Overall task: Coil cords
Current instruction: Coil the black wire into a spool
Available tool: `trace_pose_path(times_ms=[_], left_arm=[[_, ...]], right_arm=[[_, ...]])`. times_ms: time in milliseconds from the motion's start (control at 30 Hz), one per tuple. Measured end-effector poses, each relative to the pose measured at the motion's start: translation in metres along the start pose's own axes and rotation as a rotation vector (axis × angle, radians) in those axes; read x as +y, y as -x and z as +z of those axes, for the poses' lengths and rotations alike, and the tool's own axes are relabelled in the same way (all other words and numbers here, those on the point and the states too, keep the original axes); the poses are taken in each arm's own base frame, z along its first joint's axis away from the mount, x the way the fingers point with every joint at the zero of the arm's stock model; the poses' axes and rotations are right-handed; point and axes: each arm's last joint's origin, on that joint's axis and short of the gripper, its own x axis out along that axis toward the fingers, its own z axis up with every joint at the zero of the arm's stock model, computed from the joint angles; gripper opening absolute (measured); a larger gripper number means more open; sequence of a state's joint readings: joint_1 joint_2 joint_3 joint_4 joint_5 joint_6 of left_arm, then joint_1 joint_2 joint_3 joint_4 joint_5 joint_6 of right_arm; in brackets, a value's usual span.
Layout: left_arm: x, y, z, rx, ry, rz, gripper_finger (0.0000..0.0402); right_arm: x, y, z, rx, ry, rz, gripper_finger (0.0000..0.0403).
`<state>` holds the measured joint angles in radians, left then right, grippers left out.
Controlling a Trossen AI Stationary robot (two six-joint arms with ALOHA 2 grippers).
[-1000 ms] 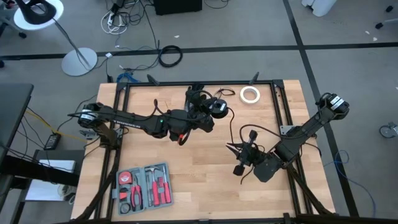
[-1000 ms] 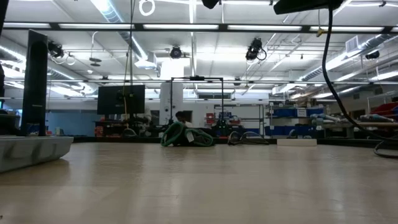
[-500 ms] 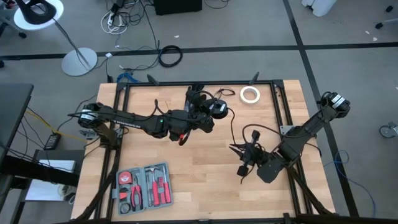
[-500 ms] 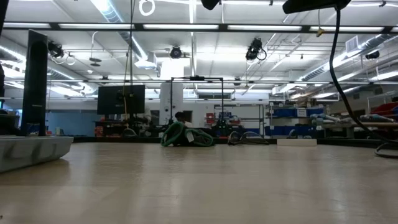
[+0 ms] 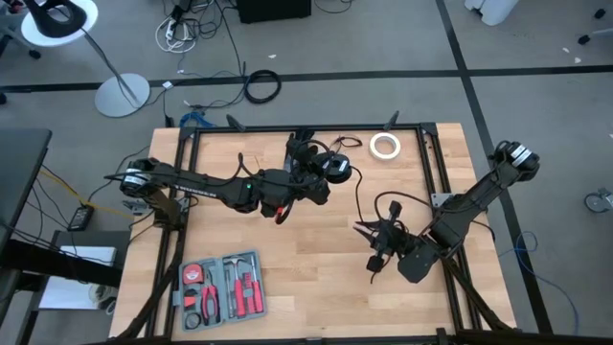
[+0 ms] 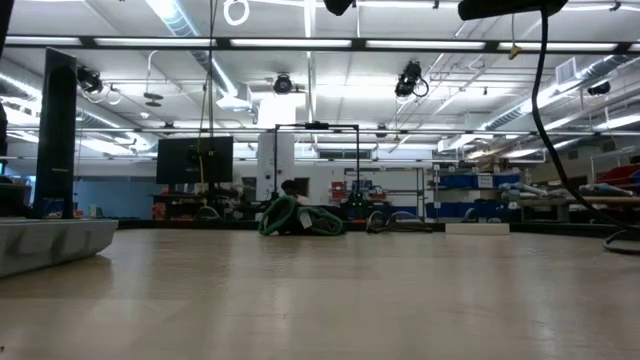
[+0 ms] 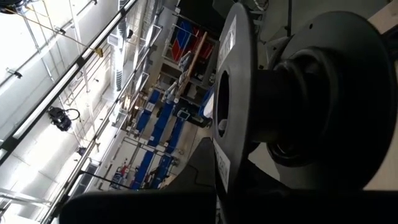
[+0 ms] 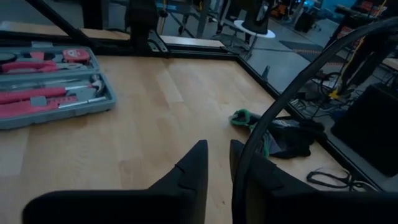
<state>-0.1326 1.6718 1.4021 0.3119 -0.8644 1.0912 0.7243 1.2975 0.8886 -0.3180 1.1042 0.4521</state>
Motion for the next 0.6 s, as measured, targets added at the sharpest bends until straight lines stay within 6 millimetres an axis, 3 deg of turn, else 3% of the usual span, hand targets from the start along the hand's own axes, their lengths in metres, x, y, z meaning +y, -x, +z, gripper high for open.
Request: trace_pose_path(times_ms=[233, 600], left_arm=[[0.0, 0.0, 0.0001, -0.002, 0.0, -0.001, 0.0], [0.0, 0.0, 0.0001, -0.002, 0.0, -0.001, 0.0]], right_arm=[[-0.0036, 0.0023, 0.0028, -0.006, -0.013, 0.003, 0.0096], [-0.0045, 0.0023, -0.0004, 0.018, -0.004, 0.009, 0.0083]])
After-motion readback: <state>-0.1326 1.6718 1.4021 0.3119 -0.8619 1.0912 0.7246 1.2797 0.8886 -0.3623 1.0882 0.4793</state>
